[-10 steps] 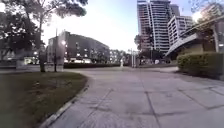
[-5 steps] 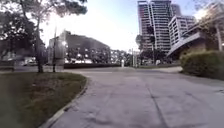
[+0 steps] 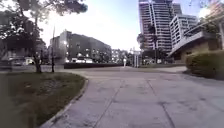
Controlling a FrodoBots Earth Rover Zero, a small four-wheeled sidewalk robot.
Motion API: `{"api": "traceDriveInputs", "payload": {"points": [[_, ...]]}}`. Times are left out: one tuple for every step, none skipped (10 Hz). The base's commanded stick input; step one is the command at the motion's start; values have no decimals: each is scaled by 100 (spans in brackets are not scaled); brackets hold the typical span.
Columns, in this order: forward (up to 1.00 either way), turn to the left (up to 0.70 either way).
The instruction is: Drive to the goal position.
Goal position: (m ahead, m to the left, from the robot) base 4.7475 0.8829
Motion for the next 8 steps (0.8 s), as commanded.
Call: {"api": "traceDriveInputs", "payload": {"points": [[70,0],[70,0],[70,0],[70,0],[70,0],[70,0],[70,0],[70,0]]}}
